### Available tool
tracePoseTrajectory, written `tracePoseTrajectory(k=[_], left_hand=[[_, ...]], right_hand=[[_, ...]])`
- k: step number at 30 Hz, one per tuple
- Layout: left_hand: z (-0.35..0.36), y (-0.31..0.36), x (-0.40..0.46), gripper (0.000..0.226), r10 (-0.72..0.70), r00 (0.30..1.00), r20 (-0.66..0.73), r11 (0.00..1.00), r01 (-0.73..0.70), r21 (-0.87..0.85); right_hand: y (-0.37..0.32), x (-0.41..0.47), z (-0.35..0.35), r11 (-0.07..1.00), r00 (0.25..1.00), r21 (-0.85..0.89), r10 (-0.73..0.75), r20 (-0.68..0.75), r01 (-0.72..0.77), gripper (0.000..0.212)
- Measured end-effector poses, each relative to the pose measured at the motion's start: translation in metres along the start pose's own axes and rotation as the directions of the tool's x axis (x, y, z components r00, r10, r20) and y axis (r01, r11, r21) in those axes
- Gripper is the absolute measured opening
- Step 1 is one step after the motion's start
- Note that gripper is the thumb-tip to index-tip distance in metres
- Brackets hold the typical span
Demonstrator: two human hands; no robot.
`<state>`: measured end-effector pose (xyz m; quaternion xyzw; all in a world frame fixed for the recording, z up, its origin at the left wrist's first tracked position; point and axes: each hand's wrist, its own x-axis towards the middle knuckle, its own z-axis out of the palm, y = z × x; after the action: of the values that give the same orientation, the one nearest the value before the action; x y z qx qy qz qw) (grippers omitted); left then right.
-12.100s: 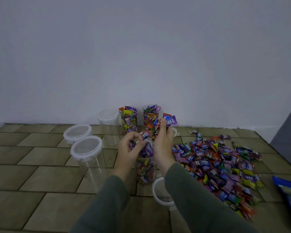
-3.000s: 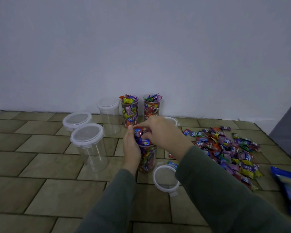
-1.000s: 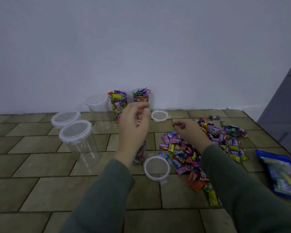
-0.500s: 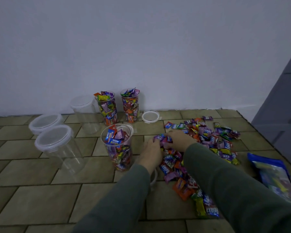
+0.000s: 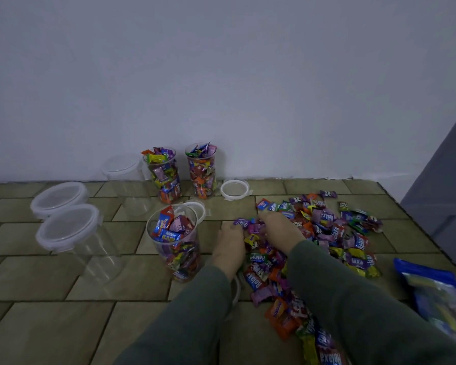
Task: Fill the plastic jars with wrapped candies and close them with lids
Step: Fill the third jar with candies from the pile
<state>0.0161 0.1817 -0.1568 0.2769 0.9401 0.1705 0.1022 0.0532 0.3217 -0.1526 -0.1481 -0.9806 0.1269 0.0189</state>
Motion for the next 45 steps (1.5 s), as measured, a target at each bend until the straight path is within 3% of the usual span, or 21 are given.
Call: tracePoseTrajectory(k=[5, 10, 15, 21, 27, 30, 33, 35, 41, 45], left_hand=[[-0.005, 0.002, 0.002, 0.032, -0.069, 0.998, -0.007, 0.994, 0.068, -0.09], [-0.012, 0.008, -0.002, 0.031, -0.083, 0.995, -0.06, 0.976, 0.069, -0.207], [-0.026, 0.019, -0.016, 0.029, 0.033, 0.965, -0.261, 0.947, -0.114, -0.301], [-0.072, 0.023, -0.037, 0.025, 0.107, 0.834, -0.542, 0.872, -0.341, -0.352], [-0.121, -0.004, -0.052, 0.019, 0.118, 0.69, -0.714, 0.824, -0.47, -0.318], [-0.135, -0.029, -0.061, 0.022, 0.086, 0.681, -0.727, 0.816, -0.467, -0.342], [-0.142, -0.055, -0.07, 0.023, 0.073, 0.712, -0.699, 0.814, -0.447, -0.371], [-0.143, -0.071, -0.075, 0.026, 0.072, 0.727, -0.682, 0.818, -0.435, -0.376], [-0.129, -0.097, -0.078, 0.019, 0.095, 0.822, -0.562, 0.839, -0.37, -0.399], [-0.115, -0.105, -0.076, 0.027, 0.114, 0.823, -0.556, 0.805, -0.405, -0.433]], right_hand=[[0.001, -0.007, -0.01, 0.966, 0.995, 0.24, 0.103, -0.018, -0.096, 0.045], [-0.005, -0.017, -0.026, 0.877, 0.969, 0.471, 0.192, -0.156, -0.098, 0.033], [-0.013, -0.025, -0.042, 0.743, 0.924, 0.668, 0.271, -0.27, -0.023, 0.015], [-0.042, -0.031, -0.063, 0.545, 0.887, 0.826, 0.302, -0.349, 0.139, 0.006], [-0.101, -0.033, -0.073, 0.277, 0.883, 0.92, 0.304, -0.357, 0.277, 0.01], [-0.132, -0.03, -0.071, 0.173, 0.884, 0.938, 0.319, -0.343, 0.301, 0.009], [-0.161, -0.026, -0.07, 0.002, 0.892, 0.964, 0.378, -0.248, 0.267, 0.005], [-0.175, -0.023, -0.065, -0.059, 0.888, 0.969, 0.418, -0.194, 0.239, 0.009], [-0.194, -0.023, -0.046, -0.005, 0.871, 0.977, 0.454, -0.187, 0.212, 0.01], [-0.194, -0.025, -0.041, 0.097, 0.872, 0.964, 0.411, -0.265, 0.247, 0.006]])
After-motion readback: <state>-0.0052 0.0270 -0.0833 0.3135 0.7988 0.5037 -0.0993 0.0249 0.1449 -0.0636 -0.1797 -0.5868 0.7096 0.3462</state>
